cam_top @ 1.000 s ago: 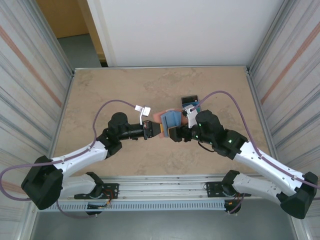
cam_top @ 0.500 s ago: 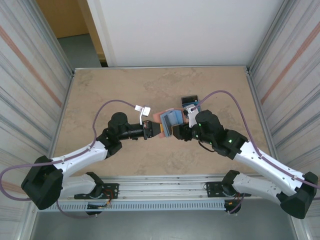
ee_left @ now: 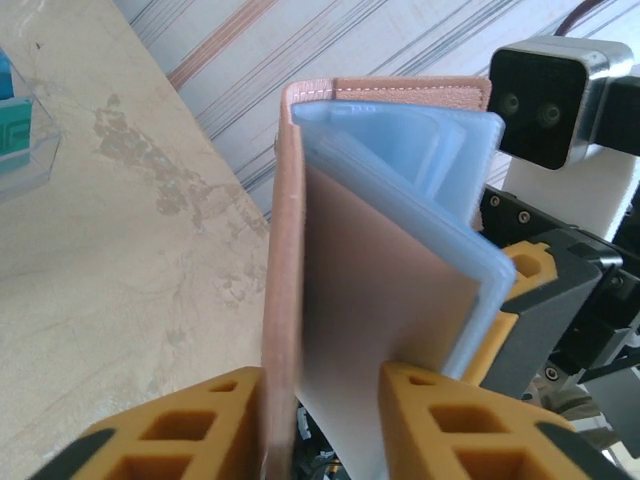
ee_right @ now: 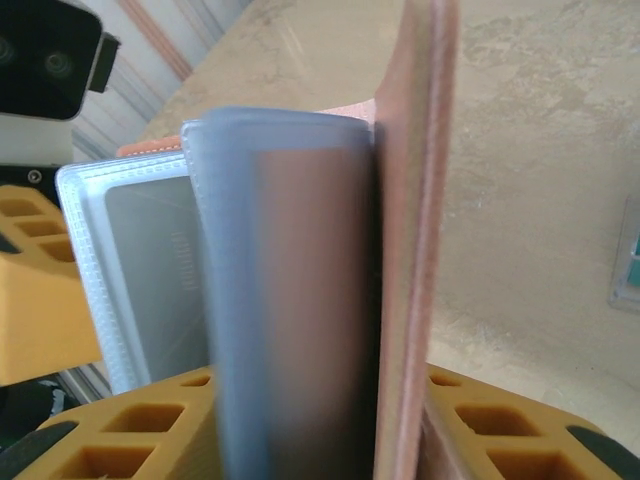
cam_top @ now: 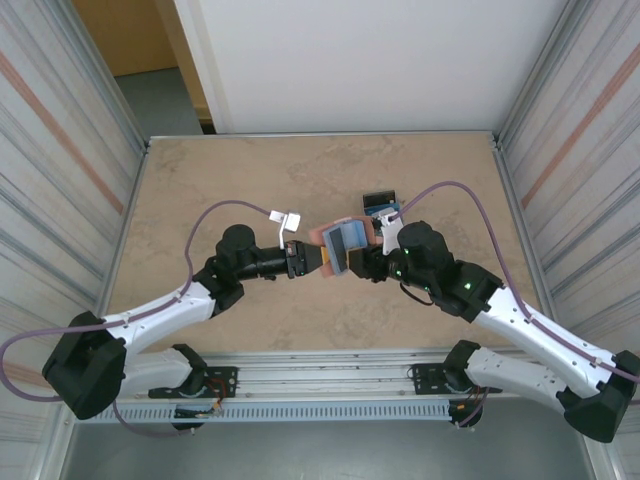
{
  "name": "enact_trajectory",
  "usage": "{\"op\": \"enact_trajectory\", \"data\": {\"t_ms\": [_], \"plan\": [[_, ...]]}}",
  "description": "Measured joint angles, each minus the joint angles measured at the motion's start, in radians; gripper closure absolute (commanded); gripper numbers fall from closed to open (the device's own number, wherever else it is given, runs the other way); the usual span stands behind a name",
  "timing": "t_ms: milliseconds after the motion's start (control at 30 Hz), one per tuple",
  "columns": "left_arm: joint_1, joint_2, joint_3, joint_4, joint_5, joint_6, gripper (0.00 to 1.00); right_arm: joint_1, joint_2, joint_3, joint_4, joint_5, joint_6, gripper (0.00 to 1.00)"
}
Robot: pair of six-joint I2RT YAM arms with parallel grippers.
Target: Take the credit cards out of the card holder
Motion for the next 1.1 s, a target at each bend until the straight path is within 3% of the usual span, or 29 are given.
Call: {"op": "enact_trajectory", "data": {"t_ms": [367, 467, 533, 867, 1100], "plan": [[0.000, 0.000, 0.000, 0.030, 0.000, -0.047, 0.34, -0.008, 0.000, 0.000, -0.004, 0.019, 0.060, 1.00], [0.000, 0.000, 0.000, 0.034, 0.000, -0.051, 0.32, -0.009, 0.000, 0.000, -0.004, 0.019, 0.073, 1.00], [0.000, 0.000, 0.000, 0.039, 0.000, -0.053, 0.33, -0.009, 0.000, 0.000, -0.003, 0.019, 0.083, 1.00], [-0.002, 0.031, 0.020, 0.037, -0.015, -0.044, 0.64, -0.014, 0.000, -0.018, 0.030, 0.011, 0.112, 1.00], [-0.015, 0.032, 0.051, 0.010, -0.028, -0.009, 0.59, -0.020, -0.036, -0.034, 0.055, 0.003, 0.116, 1.00]]}}
